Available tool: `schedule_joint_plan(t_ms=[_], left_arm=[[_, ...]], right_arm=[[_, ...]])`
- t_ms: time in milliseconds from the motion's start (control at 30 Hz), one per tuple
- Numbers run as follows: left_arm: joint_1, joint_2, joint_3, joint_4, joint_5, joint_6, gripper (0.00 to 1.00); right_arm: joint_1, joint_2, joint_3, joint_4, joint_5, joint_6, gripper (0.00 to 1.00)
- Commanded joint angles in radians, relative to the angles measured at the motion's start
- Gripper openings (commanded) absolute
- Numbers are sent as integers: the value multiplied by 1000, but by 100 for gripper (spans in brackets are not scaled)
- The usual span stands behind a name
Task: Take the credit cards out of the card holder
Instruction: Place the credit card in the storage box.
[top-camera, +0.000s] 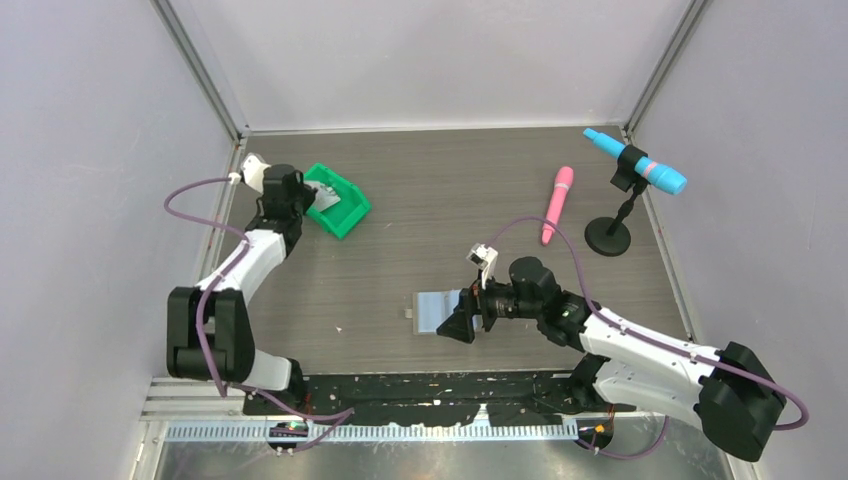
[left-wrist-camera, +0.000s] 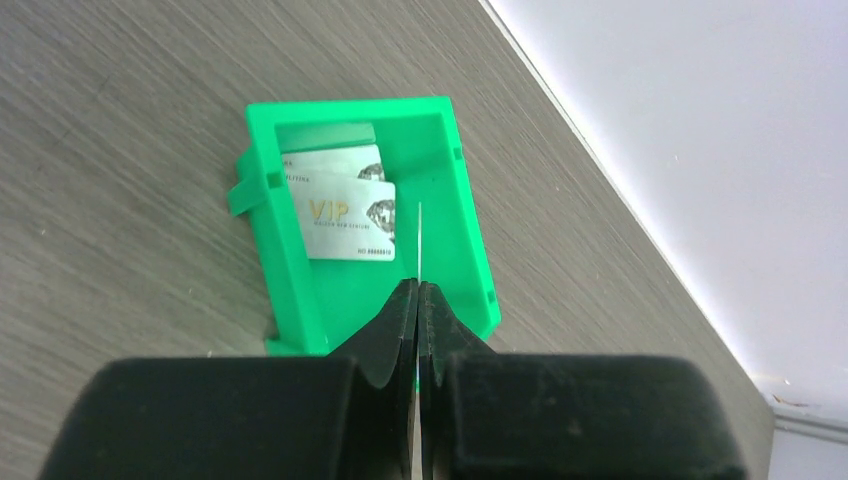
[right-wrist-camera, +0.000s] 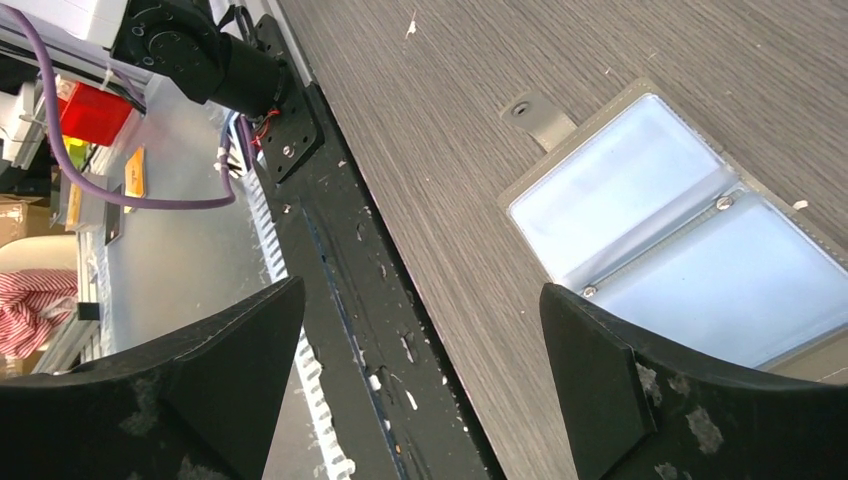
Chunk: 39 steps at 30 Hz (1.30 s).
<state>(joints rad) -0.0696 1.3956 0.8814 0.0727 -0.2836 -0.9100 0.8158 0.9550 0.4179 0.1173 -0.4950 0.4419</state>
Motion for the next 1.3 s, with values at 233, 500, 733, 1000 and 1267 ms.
schedule_joint_plan(t_ms=[233, 500, 733, 1000, 1267], left_arm=[[10, 175, 152, 120, -110, 57, 0], [13, 242, 188, 90, -100, 62, 0], [13, 281, 202, 78, -109, 85, 0], [13, 327, 230, 70, -122, 115, 0], [14, 350, 244, 54, -130, 138, 0]], right_arm=[[-29, 26, 106, -30, 55, -81, 95], [-59, 87, 152, -62, 31, -112, 95], [-75, 103, 166, -62, 23, -117, 96], [-91, 97, 161, -62, 22, -115, 95], [-103, 92, 161, -69, 18, -119, 95]])
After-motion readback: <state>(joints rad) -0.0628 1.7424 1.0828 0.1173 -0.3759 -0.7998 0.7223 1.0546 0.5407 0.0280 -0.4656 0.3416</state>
